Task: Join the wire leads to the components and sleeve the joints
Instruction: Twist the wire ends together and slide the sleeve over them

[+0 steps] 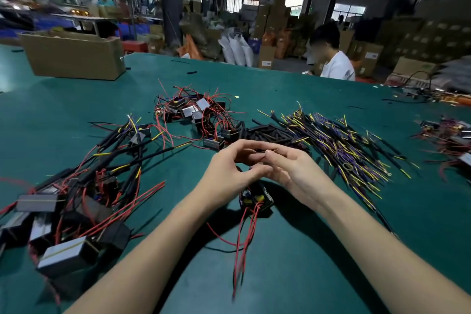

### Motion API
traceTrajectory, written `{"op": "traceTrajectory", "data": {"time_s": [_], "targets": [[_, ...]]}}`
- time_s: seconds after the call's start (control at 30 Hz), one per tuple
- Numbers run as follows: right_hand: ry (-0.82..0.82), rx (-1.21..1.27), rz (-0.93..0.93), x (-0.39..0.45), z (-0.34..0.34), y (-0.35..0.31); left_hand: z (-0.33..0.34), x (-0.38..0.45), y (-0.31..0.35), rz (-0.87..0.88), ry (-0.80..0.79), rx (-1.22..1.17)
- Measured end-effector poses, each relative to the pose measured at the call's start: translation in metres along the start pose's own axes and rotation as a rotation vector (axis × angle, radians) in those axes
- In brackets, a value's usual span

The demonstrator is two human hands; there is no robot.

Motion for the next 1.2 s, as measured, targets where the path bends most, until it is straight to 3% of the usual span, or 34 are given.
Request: {"op": "traceTrajectory", "data": {"time_s": [0.33, 0.53, 0.8, 1.03, 1.2], "targets": [[0.170, -0.445, -0.122, -0.002, -0.013, -0.005, -0.004, 0.003, -0.023, -0.141, 0.047, 0.077], [0.234, -0.244, -0.159, -0.004, -0.023, -0.004, -0.004, 0.001, -0.022, -0.126, 0.116, 0.058], [0.242, -0.190, -0.183, -0.005, -0.012, -0.002, -0.010, 0.000, -0.015, -0.061, 0.180, 0.057], [0.250, -0.277, -0.267, -0.009, -0.005, -0.008, -0.012, -0.004, -0.020, -0.138, 0.298, -0.186], [0.255, -0.312, -0.245, -0.009, -0.002, -0.004, -0.010, -0.004, -0.024, -0.177, 0.301, -0.209]]}}
Point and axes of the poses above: each hand's wrist, its own x-axis towards the middle knuckle, its own z-axis out of the palm, y = z × x, the point moved 7 cm from there along x, towards the middle knuckle, and after that the axes turned 8 degrees about -x, right-handed, at the moved point
